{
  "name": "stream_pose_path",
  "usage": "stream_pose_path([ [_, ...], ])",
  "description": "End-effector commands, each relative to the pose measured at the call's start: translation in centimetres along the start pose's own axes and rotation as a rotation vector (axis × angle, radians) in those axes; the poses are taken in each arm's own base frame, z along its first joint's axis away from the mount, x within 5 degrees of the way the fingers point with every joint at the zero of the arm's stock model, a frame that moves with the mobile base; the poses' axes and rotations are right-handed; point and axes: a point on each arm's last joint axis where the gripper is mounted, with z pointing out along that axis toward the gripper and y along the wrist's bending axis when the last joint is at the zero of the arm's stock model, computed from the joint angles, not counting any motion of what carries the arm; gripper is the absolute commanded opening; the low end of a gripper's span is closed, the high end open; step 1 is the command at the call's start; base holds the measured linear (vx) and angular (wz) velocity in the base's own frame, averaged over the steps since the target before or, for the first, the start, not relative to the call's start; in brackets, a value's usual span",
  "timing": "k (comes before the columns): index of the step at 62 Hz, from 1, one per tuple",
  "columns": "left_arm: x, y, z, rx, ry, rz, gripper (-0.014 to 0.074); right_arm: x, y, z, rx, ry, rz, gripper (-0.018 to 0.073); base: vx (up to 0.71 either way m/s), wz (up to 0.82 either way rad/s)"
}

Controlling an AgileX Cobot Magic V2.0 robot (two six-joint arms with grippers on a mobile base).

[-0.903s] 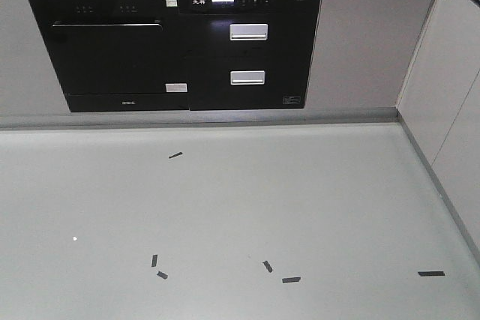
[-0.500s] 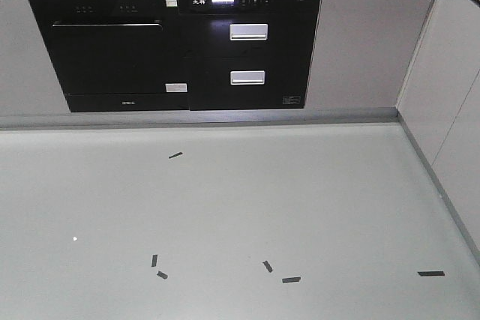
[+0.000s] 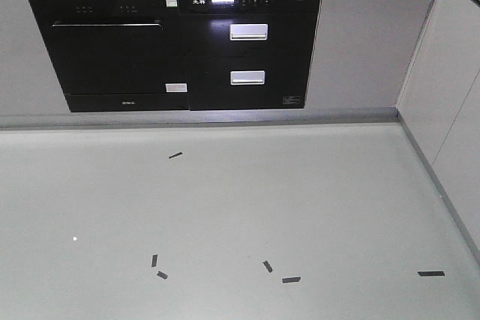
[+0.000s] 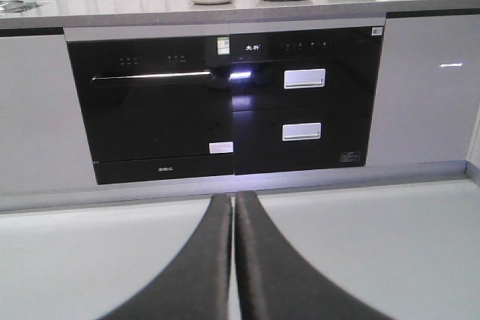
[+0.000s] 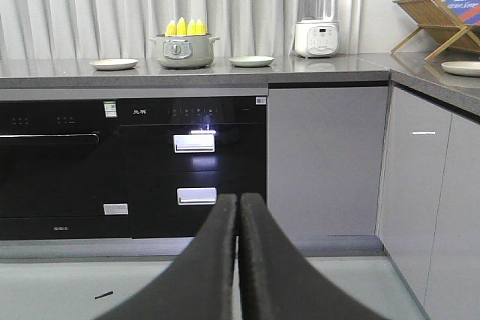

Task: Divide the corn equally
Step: 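Drive the base toward the counter with the steamer pot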

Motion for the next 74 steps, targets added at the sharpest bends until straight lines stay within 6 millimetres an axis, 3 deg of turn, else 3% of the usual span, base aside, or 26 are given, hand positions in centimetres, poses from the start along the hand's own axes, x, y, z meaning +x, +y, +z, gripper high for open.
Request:
stream_pose_path([
  [1,-0.62,0.00,-0.13,0.000,-0.083,-0.010,-0.0007,-0.44,0.06,-0.04,-0.006,-0.072,-0.020,-0.0001,0.00,0.00],
  [74,-0.62,0.00,-0.13,0.000,-0.083,-0.010,-0.0007,-0.44,0.06,-0.04,-0.006,-0.072,-0.020,-0.0001,0.04,0.00],
])
